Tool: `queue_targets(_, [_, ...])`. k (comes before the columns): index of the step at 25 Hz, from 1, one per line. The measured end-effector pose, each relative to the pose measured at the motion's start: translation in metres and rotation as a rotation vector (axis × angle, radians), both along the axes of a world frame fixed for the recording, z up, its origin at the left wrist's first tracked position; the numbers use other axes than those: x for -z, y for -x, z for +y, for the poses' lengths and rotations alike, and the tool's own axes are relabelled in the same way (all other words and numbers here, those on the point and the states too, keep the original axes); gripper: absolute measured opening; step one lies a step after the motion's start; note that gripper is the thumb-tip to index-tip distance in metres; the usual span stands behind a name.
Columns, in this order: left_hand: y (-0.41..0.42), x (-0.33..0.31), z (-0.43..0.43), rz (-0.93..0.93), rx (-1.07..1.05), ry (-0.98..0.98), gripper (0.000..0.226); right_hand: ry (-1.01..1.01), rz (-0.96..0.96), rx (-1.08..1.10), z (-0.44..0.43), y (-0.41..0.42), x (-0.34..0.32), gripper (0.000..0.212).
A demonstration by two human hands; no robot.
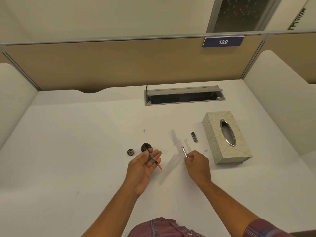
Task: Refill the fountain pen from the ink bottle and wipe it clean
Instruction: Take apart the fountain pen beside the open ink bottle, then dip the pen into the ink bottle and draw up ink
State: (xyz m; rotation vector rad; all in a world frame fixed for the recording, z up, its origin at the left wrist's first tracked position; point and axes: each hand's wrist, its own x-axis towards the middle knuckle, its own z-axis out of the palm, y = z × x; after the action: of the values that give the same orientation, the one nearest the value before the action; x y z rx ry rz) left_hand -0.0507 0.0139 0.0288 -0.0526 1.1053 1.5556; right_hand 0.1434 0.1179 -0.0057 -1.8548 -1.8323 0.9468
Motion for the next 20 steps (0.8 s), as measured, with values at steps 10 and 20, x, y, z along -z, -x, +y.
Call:
queue_targets(10, [-0.006, 0.003, 0.001, -0.019, 0.014, 0.043, 0.027, -0.128, -0.23, -0.027, 0.017, -0.002, 0.025, 0.01])
queue_targets(20, [-0.007, 0.0, 0.004, -0.027, 0.024, 0.052, 0.03, -0.089, 0.27, -0.488, -0.052, 0.023, -0.031, 0.029])
